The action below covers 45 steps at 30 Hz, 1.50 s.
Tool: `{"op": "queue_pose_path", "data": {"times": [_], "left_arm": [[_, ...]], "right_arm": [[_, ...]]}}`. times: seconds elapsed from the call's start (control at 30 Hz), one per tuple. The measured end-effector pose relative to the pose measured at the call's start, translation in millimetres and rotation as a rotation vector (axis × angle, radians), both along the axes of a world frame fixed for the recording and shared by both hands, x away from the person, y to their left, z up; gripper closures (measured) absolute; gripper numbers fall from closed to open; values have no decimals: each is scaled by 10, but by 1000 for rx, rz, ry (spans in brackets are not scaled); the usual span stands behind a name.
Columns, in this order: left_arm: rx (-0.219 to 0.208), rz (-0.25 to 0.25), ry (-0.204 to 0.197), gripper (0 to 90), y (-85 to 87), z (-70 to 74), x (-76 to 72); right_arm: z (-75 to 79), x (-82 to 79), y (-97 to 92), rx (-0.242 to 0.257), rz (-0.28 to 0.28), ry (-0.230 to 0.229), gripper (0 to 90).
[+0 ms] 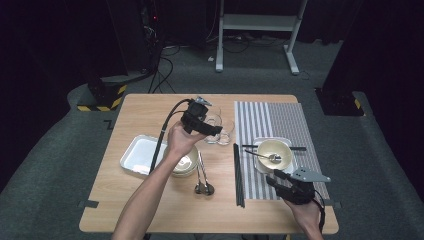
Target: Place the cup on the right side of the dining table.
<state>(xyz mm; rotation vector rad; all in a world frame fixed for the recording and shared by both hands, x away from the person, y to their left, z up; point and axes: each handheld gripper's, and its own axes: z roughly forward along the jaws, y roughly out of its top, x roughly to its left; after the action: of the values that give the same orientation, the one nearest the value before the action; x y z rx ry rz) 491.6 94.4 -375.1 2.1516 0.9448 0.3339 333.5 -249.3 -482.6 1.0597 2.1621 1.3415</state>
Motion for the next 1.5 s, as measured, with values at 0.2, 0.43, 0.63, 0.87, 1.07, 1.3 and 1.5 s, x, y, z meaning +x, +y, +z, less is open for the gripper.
{"op": "queue_pose_path", "data": {"times": [0.2, 0.43, 0.63, 0.87, 1.07, 1.3, 1.5], "left_arm": [[-5, -11, -1, 184, -24, 23, 11], [-8, -7, 8, 184, -30, 27, 25], [-9, -8, 11, 184, -29, 39, 42], [-1, -19, 8, 185, -76, 73, 60], [0, -26, 14, 185, -118, 90, 84], [-11, -30, 16, 185, -147, 106, 108], [-12, -32, 14, 185, -178, 120, 121]], "right_arm": [[113, 96, -49, 23, 12, 15, 549], [209, 244, -57, 8, 8, 10, 536], [290, 392, -65, 10, 16, 7, 489], [379, 512, -35, 12, 17, -13, 449], [423, 623, -4, 17, 14, -12, 397], [503, 738, 24, 30, 19, -27, 371], [567, 839, 56, 40, 31, -28, 362]]}}
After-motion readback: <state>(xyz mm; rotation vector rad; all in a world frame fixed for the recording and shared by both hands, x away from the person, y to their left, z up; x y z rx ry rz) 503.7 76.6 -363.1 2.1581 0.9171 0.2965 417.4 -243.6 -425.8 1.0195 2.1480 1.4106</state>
